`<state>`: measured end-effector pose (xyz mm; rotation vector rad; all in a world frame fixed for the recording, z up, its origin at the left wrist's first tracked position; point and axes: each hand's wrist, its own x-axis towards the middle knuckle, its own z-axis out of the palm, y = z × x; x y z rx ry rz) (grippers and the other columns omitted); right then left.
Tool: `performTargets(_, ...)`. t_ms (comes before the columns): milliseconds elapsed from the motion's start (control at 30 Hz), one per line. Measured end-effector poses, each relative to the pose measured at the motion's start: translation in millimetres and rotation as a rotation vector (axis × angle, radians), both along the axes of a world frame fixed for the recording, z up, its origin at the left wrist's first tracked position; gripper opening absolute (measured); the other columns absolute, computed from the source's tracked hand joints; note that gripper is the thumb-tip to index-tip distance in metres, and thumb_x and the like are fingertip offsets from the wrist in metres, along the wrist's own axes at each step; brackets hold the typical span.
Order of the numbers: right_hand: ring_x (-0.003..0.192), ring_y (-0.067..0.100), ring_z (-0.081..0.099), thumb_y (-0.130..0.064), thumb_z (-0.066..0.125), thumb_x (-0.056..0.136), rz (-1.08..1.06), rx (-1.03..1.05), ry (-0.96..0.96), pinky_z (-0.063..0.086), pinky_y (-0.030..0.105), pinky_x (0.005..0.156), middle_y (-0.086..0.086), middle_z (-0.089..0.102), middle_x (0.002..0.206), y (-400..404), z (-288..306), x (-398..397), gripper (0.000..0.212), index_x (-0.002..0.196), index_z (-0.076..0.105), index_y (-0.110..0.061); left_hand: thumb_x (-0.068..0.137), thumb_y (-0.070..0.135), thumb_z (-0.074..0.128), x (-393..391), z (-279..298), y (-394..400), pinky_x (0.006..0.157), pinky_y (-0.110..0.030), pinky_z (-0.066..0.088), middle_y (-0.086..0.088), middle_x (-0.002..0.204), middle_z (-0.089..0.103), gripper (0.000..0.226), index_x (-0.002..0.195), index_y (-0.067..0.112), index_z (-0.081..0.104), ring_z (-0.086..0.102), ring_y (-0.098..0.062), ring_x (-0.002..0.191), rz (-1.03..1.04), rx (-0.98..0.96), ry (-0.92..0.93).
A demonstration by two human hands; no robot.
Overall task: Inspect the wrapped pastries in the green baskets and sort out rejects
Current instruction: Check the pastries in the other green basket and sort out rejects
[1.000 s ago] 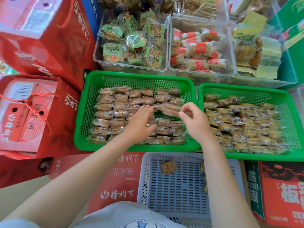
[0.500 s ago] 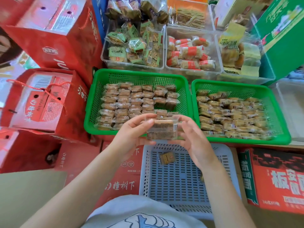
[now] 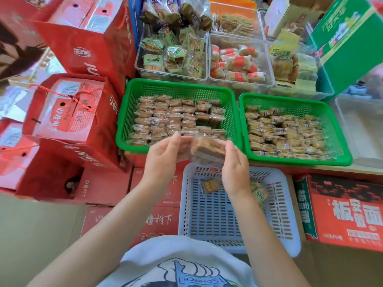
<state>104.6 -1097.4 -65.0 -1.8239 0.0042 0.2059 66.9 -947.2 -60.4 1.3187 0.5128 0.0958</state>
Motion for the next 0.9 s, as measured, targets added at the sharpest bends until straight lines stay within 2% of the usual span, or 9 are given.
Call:
performTargets(100, 0.069, 0.025, 0.065, -0.028, 0.029, 0.11, -0.053, 0.014, 0.063, 0.049, 0.033, 0.054, 0.012, 0.067, 0.07, -7.2, 10.9, -4.3, 0.053, 0.084, 0.068, -0.004, 0.106, 0.025, 0.046, -2.7, 6.7, 9.1, 0.073, -0.029, 0.06, -0.006, 0.099, 0.077, 0.029, 0.104, 0.013, 0.072, 0.074, -0.023, 0.095, -0.085, -0.048, -0.037)
performTargets(200, 0.047, 0.02, 0.059, -0.036, 0.029, 0.109, -0.078, 0.06, 0.174, 0.039, 0.022, 0.038, 0.011, 0.063, 0.061, -7.0, 22.2, -11.1, 0.055, 0.084, 0.068, -0.006, 0.091, 0.021, 0.068, -6.8, 9.4, 10.8, 0.077, -0.032, 0.061, -0.004, 0.107, 0.075, 0.03, 0.12, 0.029, 0.064, 0.073, -0.019, 0.099, -0.294, -0.004, -0.064)
performTargets(267, 0.044, 0.013, 0.056, -0.05, 0.03, 0.106, -0.056, 0.063, 0.243, 0.04, 0.019, 0.04, 0.003, 0.065, 0.061, -6.6, 25.2, -14.0, 0.056, 0.09, 0.07, -0.015, 0.083, 0.021, 0.074, -7.7, 7.1, 8.3, 0.079, -0.04, 0.062, -0.003, 0.101, 0.075, 0.045, 0.124, 0.032, 0.061, 0.073, -0.022, 0.096, -0.315, -0.04, -0.071)
performTargets(367, 0.061, 0.008, 0.061, -0.068, 0.048, 0.091, 0.076, 0.139, 0.243, 0.045, 0.022, 0.049, 0.002, 0.07, 0.089, -10.7, 21.6, -15.4, 0.059, 0.123, 0.061, -0.02, 0.09, 0.012, 0.07, -8.5, 6.3, 6.8, 0.072, -0.037, 0.061, -0.004, 0.089, 0.074, 0.044, 0.128, 0.033, 0.059, 0.073, -0.023, 0.088, -0.212, -0.136, -0.043)
performTargets(433, 0.069, 0.003, 0.061, -0.053, 0.066, 0.089, 0.143, 0.12, 0.156, 0.047, 0.019, 0.057, 0.0, 0.065, 0.101, -14.8, 19.6, -16.7, 0.055, 0.132, 0.047, -0.025, 0.094, 0.011, 0.066, -9.2, 8.0, 8.5, 0.067, -0.032, 0.06, -0.006, 0.089, 0.074, 0.042, 0.131, 0.03, 0.057, 0.073, -0.022, 0.084, -0.15, -0.222, -0.016)
performTargets(567, 0.06, 0.006, 0.052, -0.027, 0.061, 0.098, 0.16, -0.062, -0.192, 0.042, 0.02, 0.056, -0.002, 0.056, 0.08, -13.4, 21.1, -21.8, 0.018, 0.106, 0.047, -0.019, 0.098, 0.019, 0.061, -7.8, 9.7, 12.0, 0.064, -0.026, 0.059, -0.009, 0.105, 0.074, 0.03, 0.128, 0.014, 0.06, 0.071, -0.021, 0.086, -0.152, -0.397, 0.059)
performTargets(667, 0.055, 0.011, 0.042, -0.025, 0.048, 0.104, 0.15, -0.227, -0.374, 0.036, 0.026, 0.05, 0.0, 0.046, 0.067, -12.6, 15.7, -19.7, 0.024, 0.089, 0.051, -0.008, 0.097, 0.036, 0.058, -6.2, 11.5, 10.5, 0.07, -0.028, 0.061, -0.015, 0.112, 0.071, 0.038, 0.128, 0.013, 0.061, 0.07, -0.02, 0.086, -0.246, -0.441, 0.155)
performTargets(833, 0.054, 0.009, 0.04, -0.026, 0.045, 0.105, 0.079, -0.252, -0.315, 0.033, 0.024, 0.05, -0.003, 0.045, 0.063, -12.8, 10.8, -11.5, 0.034, 0.078, 0.052, -0.008, 0.083, 0.041, 0.068, -2.9, 0.1, 8.8, 0.085, -0.037, 0.06, -0.011, 0.126, 0.068, 0.063, 0.141, 0.023, 0.05, 0.068, -0.022, 0.113, -0.307, -0.261, 0.091)
performTargets(900, 0.055, 0.007, 0.039, -0.029, 0.044, 0.106, 0.06, -0.186, -0.223, 0.034, 0.024, 0.052, -0.004, 0.045, 0.063, -11.7, 9.4, -7.5, 0.035, 0.076, 0.051, -0.012, 0.09, 0.037, 0.068, 0.4, -5.3, 8.1, 0.083, -0.036, 0.06, -0.008, 0.124, 0.069, 0.055, 0.141, 0.025, 0.052, 0.068, -0.02, 0.114, -0.291, -0.165, 0.088)
